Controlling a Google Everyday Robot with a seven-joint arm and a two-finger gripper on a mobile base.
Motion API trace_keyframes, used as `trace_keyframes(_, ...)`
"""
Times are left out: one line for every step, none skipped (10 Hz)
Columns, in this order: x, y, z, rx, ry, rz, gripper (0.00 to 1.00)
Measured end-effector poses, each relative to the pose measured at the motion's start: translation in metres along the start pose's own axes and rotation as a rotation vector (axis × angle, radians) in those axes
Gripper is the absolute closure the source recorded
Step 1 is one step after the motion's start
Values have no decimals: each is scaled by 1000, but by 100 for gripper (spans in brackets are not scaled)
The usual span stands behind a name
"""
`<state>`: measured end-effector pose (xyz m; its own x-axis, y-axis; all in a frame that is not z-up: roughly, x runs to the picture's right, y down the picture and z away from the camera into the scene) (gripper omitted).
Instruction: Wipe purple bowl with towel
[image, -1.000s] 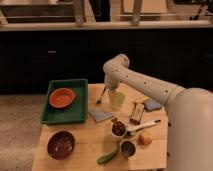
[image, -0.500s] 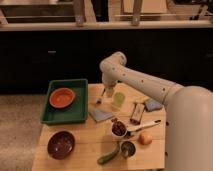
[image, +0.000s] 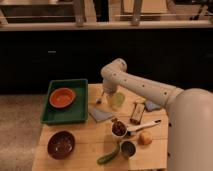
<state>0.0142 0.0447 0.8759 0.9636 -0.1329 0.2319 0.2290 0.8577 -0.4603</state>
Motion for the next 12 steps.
trace_keyframes(2, 7, 6, -11, 0, 11, 20)
trace_keyframes(1, 12, 10, -19, -1, 18, 20)
trace_keyframes(-6, 15, 12, -27, -5, 20, 20)
trace_keyframes(-9, 19, 13, -35, -9, 29, 20)
trace_keyframes(-11, 24, 16, -44, -11, 42, 20)
trace_keyframes(-14, 29, 18, -51, -10, 55, 20)
trace_keyframes(-18, 34, 22, -57, -11, 75, 20)
trace_keyframes(-22, 38, 26, -61, -12, 92, 20)
trace_keyframes(-23, 42, 29, -61, -6, 109, 20)
trace_keyframes(-25, 49, 35, -66, -3, 133, 20)
trace_keyframes(-25, 53, 42, -70, 1, 150, 20)
trace_keyframes(-28, 56, 49, -73, 2, 169, 20)
